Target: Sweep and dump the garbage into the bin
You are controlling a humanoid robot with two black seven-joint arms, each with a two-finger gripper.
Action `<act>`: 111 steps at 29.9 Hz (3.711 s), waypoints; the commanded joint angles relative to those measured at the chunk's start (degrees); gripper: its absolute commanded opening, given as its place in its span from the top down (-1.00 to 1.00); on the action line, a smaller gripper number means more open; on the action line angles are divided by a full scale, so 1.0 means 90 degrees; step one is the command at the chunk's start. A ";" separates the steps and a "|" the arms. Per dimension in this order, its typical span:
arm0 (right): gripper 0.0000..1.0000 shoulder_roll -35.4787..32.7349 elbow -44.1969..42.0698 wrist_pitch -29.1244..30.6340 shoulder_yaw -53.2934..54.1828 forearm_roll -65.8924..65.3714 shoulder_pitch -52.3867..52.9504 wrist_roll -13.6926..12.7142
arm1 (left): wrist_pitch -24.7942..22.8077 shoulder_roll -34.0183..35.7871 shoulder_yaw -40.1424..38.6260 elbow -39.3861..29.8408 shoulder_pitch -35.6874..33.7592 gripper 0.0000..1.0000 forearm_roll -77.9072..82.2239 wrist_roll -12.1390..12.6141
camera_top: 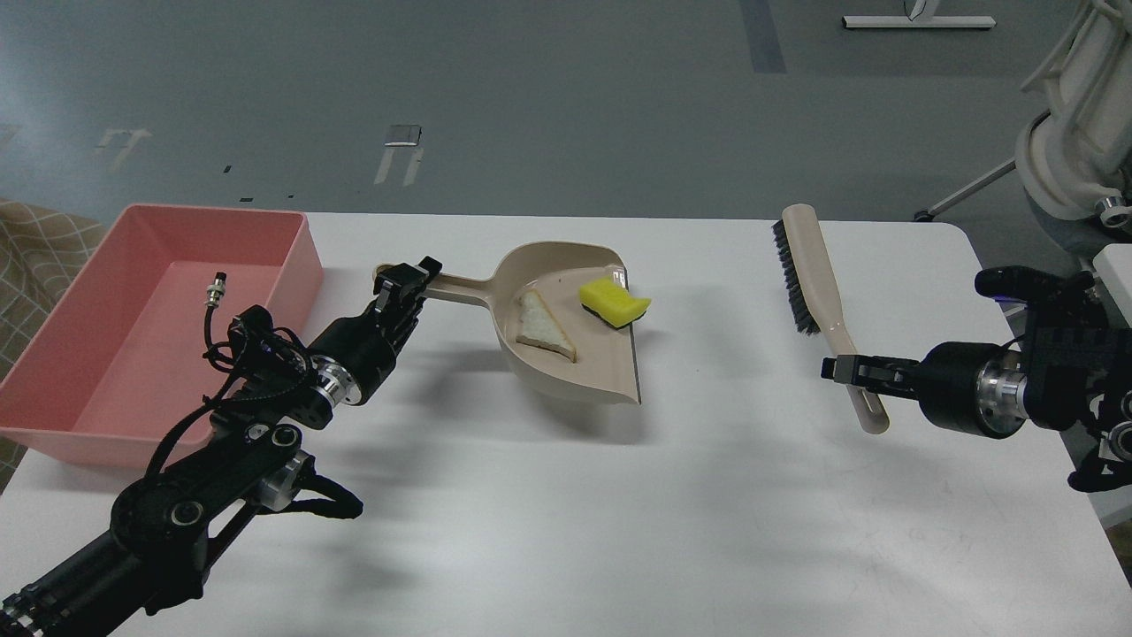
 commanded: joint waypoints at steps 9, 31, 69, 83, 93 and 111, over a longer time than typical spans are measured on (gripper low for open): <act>1.00 -0.0092 -0.0068 0.0001 0.0042 -0.0004 -0.0384 0.0010 | -0.0076 0.0014 -0.0224 -0.0005 0.0019 0.76 -0.0194 -0.0183; 1.00 0.0143 -0.0088 0.0001 0.0110 -0.0004 -0.0413 0.0000 | -0.0047 -0.0113 -0.0244 -0.0415 0.0058 0.77 -0.0204 -0.0603; 1.00 -0.0902 0.0127 0.0001 0.0140 -0.0004 -0.1429 0.0010 | -0.0301 -0.0045 -0.0888 -0.0962 0.0253 0.77 -0.1737 -0.0642; 1.00 -0.0902 0.0039 0.0001 0.0247 -0.0014 -0.1468 0.0000 | -0.0301 -0.0113 -0.0888 -0.0962 0.0244 0.77 -0.1747 -0.0603; 0.81 -0.0873 0.0039 0.0001 0.0247 -0.0014 -0.1488 0.0000 | -0.0291 -0.0103 -0.0888 -0.0953 0.0244 0.76 -0.1756 -0.0593; 0.41 -0.0902 0.0030 0.0001 0.0325 -0.0004 -0.1478 0.0000 | -0.0291 -0.0074 -0.0898 -0.0953 0.0244 0.76 -0.1756 -0.0584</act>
